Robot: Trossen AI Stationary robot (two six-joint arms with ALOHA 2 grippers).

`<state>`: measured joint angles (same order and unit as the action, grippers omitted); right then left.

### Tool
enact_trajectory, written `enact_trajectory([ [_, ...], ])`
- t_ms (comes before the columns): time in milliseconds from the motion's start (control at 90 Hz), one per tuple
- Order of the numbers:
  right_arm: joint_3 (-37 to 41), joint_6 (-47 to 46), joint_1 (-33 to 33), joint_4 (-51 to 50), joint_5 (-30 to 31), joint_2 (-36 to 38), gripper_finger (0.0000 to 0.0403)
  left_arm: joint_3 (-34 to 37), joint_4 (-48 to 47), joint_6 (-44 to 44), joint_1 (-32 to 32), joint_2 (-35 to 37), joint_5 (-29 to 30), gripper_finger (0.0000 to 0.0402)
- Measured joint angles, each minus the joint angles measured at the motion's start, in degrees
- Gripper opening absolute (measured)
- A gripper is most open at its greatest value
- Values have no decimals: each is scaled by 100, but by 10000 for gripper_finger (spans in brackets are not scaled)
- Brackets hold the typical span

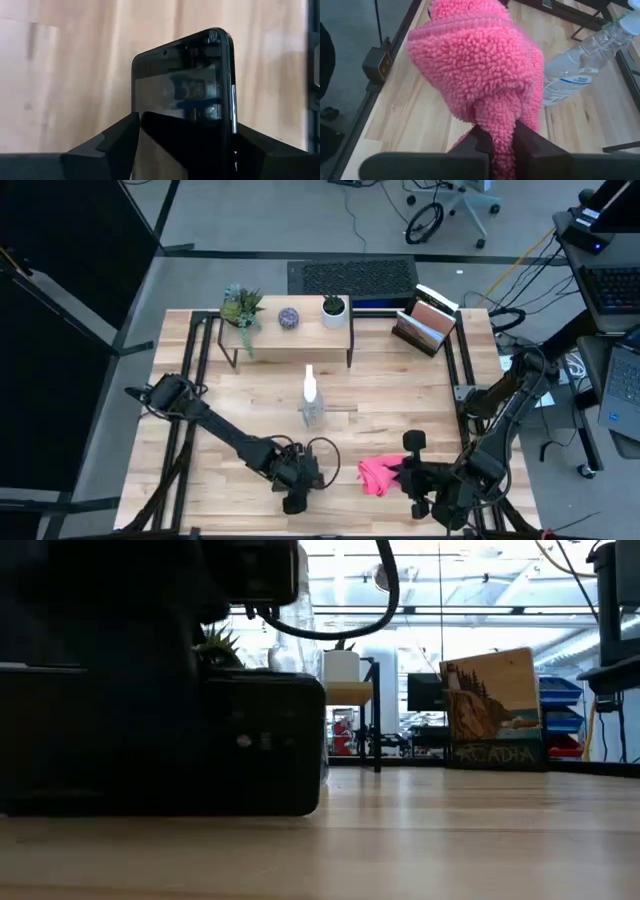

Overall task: Apply microfiber cloth
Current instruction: Wipe the back of the cellphone using the pink microfiber cloth

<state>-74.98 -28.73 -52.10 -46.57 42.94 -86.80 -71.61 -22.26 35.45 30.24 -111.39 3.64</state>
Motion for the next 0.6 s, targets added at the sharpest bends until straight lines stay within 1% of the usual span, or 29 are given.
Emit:
enact_trajectory([
  [89, 0, 40, 0, -2, 2, -2, 9, -143, -438, -128, 32, -2, 149, 224],
  [244, 0, 74, 0, 0, 22, -2, 9, -324, -882, -159, 102, -7, 352, 223],
  [500, 0, 71, 0, -1, 22, -2, 9, -645, -1031, -333, 224, -7, 374, 223],
  [600, 0, -2, 0, 1, 27, -2, 9, -817, -1569, -230, 285, -7, 374, 223],
])
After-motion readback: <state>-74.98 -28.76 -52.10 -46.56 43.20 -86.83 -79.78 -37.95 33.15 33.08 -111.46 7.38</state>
